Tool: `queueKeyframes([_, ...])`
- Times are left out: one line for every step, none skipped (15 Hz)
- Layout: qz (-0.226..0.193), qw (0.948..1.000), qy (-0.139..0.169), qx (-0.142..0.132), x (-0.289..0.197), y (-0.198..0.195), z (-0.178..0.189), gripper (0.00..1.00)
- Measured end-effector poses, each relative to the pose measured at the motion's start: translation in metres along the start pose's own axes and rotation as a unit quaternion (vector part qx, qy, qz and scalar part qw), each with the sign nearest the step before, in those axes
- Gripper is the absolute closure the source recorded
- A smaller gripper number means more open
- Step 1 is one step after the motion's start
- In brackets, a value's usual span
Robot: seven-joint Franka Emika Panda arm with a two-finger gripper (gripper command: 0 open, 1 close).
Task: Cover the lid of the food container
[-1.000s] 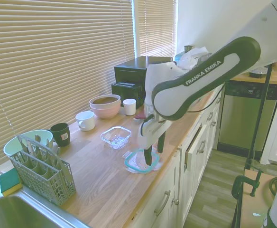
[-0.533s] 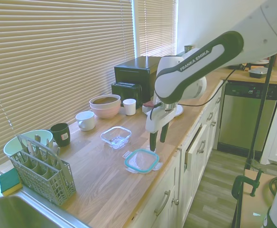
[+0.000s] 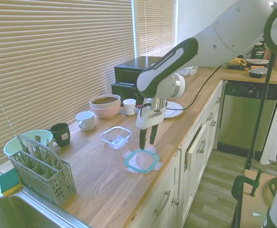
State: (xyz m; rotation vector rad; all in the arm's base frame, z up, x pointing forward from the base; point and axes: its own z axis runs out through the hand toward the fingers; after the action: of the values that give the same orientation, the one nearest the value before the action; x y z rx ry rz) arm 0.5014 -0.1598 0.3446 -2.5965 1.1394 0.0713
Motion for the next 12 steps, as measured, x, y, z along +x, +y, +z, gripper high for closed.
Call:
queueKeyframes([0.001, 1.0000, -0.004, 0.001, 0.003, 0.000, 0.005, 0.00])
queueKeyframes([0.002, 1.0000, -0.007, 0.002, 0.005, 0.000, 0.009, 0.00])
queueKeyframes([0.004, 0.9999, -0.012, 0.003, 0.007, 0.000, 0.014, 0.00])
queueKeyframes([0.006, 0.9999, -0.015, 0.002, 0.008, 0.001, 0.018, 0.00])
queueKeyframes([0.008, 0.9998, -0.018, 0.003, 0.009, 0.002, 0.022, 0.00])
queueKeyframes([0.009, 0.9997, -0.020, 0.004, 0.009, 0.002, 0.024, 0.00])
queueKeyframes([0.008, 0.9997, -0.021, 0.006, 0.010, 0.002, 0.025, 0.00])
queueKeyframes([0.007, 0.9997, -0.023, 0.010, 0.010, 0.001, 0.027, 0.00])
queueKeyframes([0.006, 0.9996, -0.025, 0.013, 0.011, 0.001, 0.028, 0.00])
queueKeyframes([0.007, 0.9995, -0.027, 0.016, 0.011, 0.000, 0.028, 0.00])
queueKeyframes([0.008, 0.9994, -0.028, 0.018, 0.011, 0.000, 0.029, 0.00])
queueKeyframes([0.009, 0.9993, -0.029, 0.019, 0.012, 0.001, 0.029, 0.00])
